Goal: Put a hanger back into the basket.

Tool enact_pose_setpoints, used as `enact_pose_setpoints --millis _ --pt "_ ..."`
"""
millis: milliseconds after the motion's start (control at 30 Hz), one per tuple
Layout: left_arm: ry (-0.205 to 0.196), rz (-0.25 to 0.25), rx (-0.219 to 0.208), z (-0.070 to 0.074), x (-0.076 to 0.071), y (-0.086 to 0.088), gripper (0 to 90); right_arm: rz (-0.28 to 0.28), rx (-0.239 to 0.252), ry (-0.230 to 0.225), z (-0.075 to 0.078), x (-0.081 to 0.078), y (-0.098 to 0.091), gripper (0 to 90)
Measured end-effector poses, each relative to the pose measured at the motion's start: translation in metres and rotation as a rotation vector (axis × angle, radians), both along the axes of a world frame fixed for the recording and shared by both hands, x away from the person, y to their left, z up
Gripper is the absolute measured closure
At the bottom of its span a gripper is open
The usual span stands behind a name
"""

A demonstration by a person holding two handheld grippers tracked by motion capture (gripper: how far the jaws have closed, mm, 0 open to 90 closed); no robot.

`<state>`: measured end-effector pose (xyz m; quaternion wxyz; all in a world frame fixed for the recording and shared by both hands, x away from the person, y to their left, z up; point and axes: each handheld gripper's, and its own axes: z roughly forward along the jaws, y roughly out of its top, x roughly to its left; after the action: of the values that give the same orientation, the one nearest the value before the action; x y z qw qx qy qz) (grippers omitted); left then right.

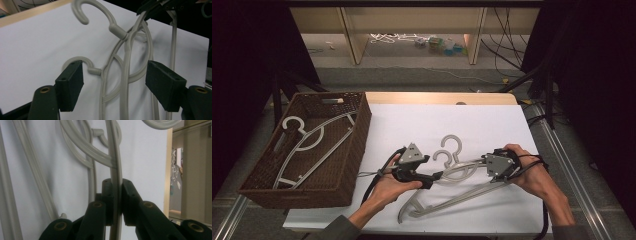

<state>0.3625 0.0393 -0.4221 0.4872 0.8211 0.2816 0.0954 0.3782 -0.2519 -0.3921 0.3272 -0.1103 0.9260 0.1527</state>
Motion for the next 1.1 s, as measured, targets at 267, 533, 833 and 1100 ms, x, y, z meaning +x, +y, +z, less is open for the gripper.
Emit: enact_pose_setpoints --millis 267,533,833,1100 --pt "0.061 -0.020 0.036 -0.003 0.014 -0.025 38.7 0.004 0.009 0.005 0.005 -0.004 0.001 82.5" --pt "0.095 -0.076 0.054 -0.006 0.022 -0.038 58.4 0.009 0.011 0.001 0.007 -0.006 0.001 82.5" --pt "0.086 -0.150 0.078 0.000 0.020 -0.048 80.3 0.019 0.017 -0.002 0.008 -0.005 0.000 82.3" --pt "0.063 -0.168 0.082 0.015 0.019 -0.036 81.3 0.017 0.076 -0.007 0.014 -0.005 0.001 80.8"
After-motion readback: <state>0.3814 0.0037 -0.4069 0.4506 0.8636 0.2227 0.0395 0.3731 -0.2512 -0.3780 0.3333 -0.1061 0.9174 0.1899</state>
